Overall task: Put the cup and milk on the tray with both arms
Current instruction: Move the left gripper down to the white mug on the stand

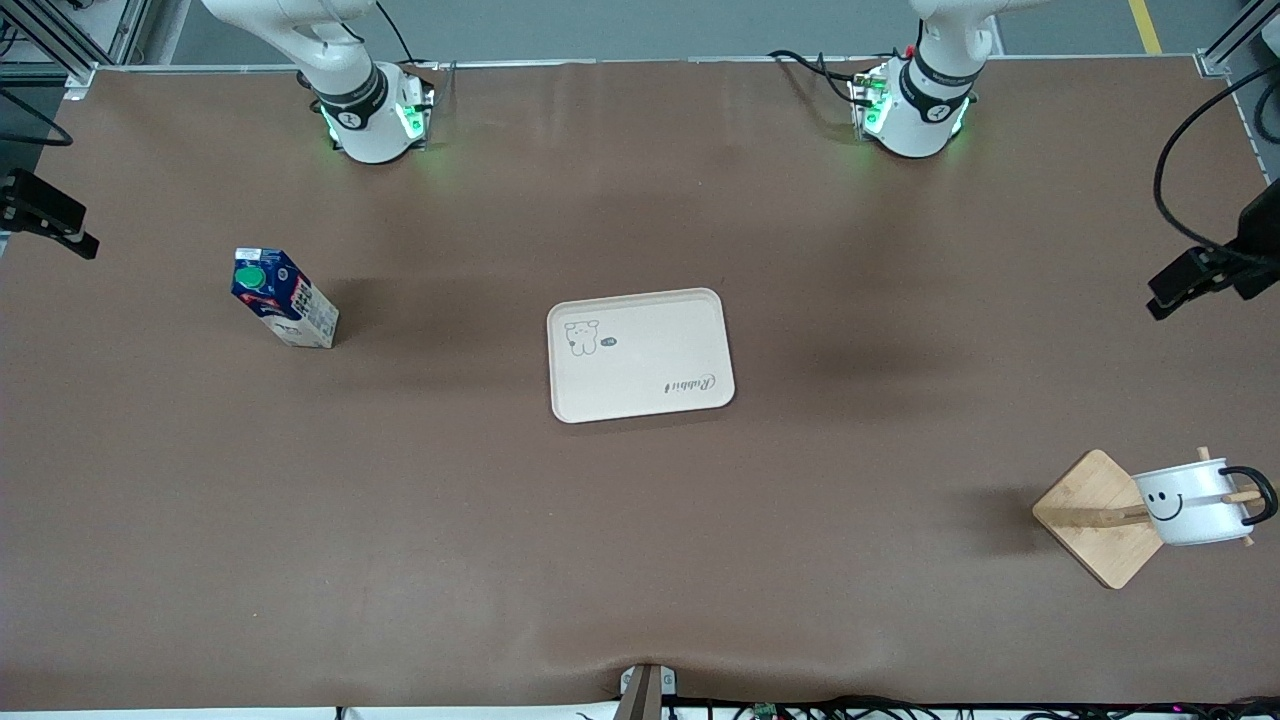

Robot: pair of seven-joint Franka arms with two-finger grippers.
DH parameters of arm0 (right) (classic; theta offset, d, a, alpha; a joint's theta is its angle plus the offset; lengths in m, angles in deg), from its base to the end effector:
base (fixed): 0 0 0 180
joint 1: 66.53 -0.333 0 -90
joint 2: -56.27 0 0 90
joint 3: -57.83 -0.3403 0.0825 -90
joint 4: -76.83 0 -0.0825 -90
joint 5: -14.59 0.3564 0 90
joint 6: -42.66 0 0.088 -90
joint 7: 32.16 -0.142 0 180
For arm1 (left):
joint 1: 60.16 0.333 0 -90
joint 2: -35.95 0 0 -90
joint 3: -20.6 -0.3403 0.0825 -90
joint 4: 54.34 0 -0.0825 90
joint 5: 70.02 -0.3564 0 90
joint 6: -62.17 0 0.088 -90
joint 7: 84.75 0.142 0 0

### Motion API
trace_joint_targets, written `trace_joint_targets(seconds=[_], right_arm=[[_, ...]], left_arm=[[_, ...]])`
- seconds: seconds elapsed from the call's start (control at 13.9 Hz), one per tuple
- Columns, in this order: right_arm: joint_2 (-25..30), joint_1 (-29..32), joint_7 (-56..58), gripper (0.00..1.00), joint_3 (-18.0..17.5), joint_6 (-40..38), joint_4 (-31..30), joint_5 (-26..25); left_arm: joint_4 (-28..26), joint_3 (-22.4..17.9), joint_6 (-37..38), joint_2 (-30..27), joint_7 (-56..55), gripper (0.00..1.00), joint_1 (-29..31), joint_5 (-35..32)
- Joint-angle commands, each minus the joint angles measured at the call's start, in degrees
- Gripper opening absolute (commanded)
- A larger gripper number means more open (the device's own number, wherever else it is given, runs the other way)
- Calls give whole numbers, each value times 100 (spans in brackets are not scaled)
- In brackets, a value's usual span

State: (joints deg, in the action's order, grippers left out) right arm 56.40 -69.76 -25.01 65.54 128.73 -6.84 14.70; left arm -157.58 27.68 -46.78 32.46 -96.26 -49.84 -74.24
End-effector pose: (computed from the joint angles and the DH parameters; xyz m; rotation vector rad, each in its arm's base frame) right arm 0.5192 -0.0405 0.6576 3.1377 0.0734 0.0693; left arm 0.5354 0.0364 0.5726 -3.0422 -0.3649 -0.2538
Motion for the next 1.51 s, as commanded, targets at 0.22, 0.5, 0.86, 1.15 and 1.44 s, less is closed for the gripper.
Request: trace_joint_targets(seconds=[0.22, 0.5, 0.86, 1.15, 1.44], right_arm=[[-48, 15, -56, 100, -15, -37, 149, -64], [-30, -11, -38, 100, -15, -81, 158, -125], [-21, -2, -38, 100, -15, -151, 158, -116], [-21, -2, -82, 100, -15, -134, 158, -116], [-65, 33, -74, 100, -7, -29, 158, -125]], left_arm=[[-1293, 39, -1968, -240, -1247, 100, 5, -88], [-1891, 48, -3454, -100, -1504, 100, 14, -88], [-1963, 22, -4625, 462, -1486, 94, 128, -96], [-1892, 13, -5591, 1041, -1504, 87, 260, -676], [-1594, 13, -6006, 1508, -1486, 80, 392, -817]])
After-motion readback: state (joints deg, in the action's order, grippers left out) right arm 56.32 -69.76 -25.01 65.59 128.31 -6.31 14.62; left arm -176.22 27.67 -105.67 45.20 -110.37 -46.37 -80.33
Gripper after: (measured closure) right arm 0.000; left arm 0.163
